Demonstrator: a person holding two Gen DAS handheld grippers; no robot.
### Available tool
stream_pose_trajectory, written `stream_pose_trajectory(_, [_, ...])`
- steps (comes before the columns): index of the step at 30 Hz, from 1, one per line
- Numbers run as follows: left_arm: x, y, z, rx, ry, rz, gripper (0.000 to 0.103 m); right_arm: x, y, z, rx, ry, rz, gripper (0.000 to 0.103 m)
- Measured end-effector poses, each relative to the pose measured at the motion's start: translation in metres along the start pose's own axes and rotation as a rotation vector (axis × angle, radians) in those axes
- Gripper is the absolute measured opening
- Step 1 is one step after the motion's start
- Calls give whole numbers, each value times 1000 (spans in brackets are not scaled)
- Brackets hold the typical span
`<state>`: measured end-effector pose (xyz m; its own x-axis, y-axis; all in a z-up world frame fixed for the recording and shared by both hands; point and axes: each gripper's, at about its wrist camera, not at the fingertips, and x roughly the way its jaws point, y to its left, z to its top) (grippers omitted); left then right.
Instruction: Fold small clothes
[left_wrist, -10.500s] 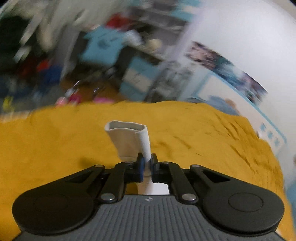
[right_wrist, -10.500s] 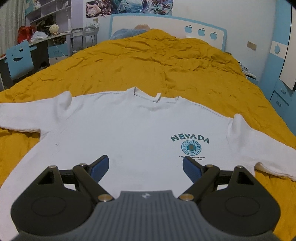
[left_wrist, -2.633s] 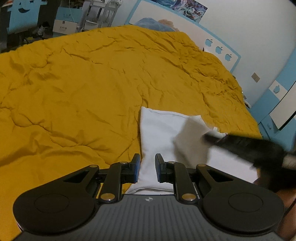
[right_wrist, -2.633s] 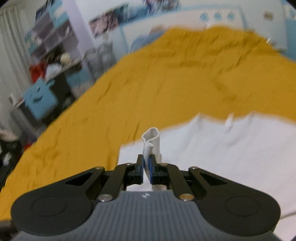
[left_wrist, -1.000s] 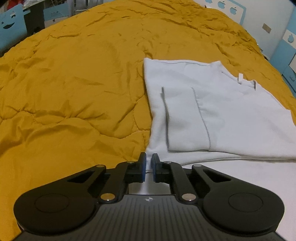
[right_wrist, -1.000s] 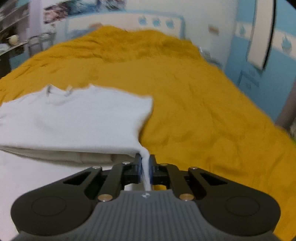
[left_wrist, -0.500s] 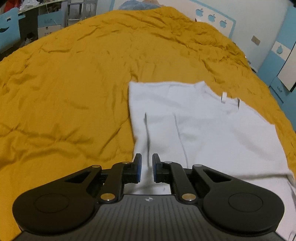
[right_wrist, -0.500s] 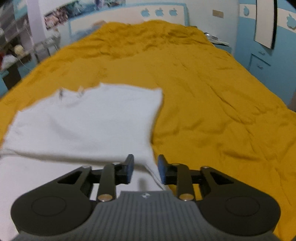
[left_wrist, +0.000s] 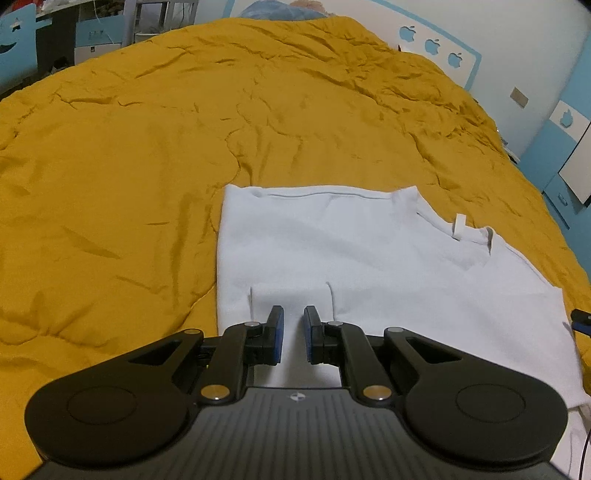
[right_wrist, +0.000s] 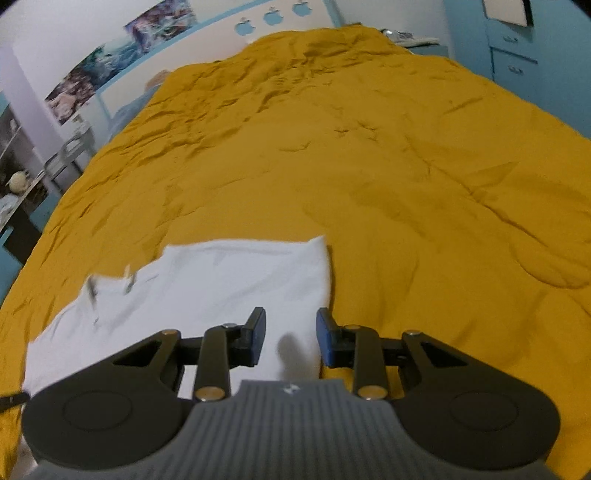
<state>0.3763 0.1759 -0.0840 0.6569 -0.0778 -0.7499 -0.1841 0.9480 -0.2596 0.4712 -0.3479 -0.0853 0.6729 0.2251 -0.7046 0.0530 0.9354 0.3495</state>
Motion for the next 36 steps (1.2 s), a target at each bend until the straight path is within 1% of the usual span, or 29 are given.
stream_pose_trajectory(1, [2,1,0,0,-3,-2,12,9,-5,4,23,5,2,26])
stream_pose_trajectory(2, [4,1,0,1,-4,-2,12,15,-9,5,41,10,5,24])
stream_pose_trajectory(3, [3,2,-1,2,-7,-3,12,22,-12,7,51,18,12,7])
stream_pose_trajectory(4, [3,2,0,5,-13,-6,12,27,-14,7,52,31,33,0])
stream_pose_trajectory(5, [5,1,0,10,-17,-5,11,30,-15,8,46,34,54,0])
stream_pose_trajectory(6, [5,1,0,15,-22,-2,9,28,-13,6,25,11,50,0])
stream_pose_trajectory(7, [7,1,0,19,-24,1,8,24,-12,7,-5,-26,28,0])
stream_pose_trajectory(9, [11,0,-1,30,-26,17,7,21,-17,7,14,-63,3,0])
stream_pose_trajectory(11, [14,0,-2,40,-22,22,7,25,-22,5,31,-49,-9,0])
stream_pose_trajectory(13, [13,-1,-2,45,-26,22,7,32,-19,0,3,-25,-25,0])
stream_pose_trajectory(15, [8,1,-1,42,-25,13,7,32,-18,1,4,-5,-22,0])
stream_pose_trajectory(16, [4,1,0,43,-27,7,7,29,-19,3,9,-3,-20,4])
stream_pose_trajectory(17, [-1,0,0,47,-28,3,7,24,-18,5,9,-4,-20,5])
stream_pose_trajectory(19, [-12,-4,0,74,-28,-3,7,9,-11,7,-17,-17,-26,5])
stream_pose_trajectory(22, [-36,-13,-1,132,-34,-8,7,-22,3,6,-81,-15,-23,5])
stream_pose_trajectory(25, [-65,-23,-7,191,-32,-5,7,-64,17,-2,-134,-16,10,7])
stream_pose_trajectory(26, [-75,-27,-10,212,-27,-7,7,-79,22,-5,-150,-19,20,10])
stream_pose_trajectory(27, [-86,-31,-14,234,-21,-10,8,-93,25,-10,-163,-21,30,16])
stream_pose_trajectory(28, [-95,-35,-19,257,-17,-14,8,-108,30,-15,-179,-22,43,21])
stream_pose_trajectory(32, [-135,-48,-50,350,-11,-69,8,-166,47,-44,-261,-18,89,21])
stream_pose_trajectory(36, [-167,-56,-90,437,6,-123,8,-216,61,-86,-360,7,127,24])
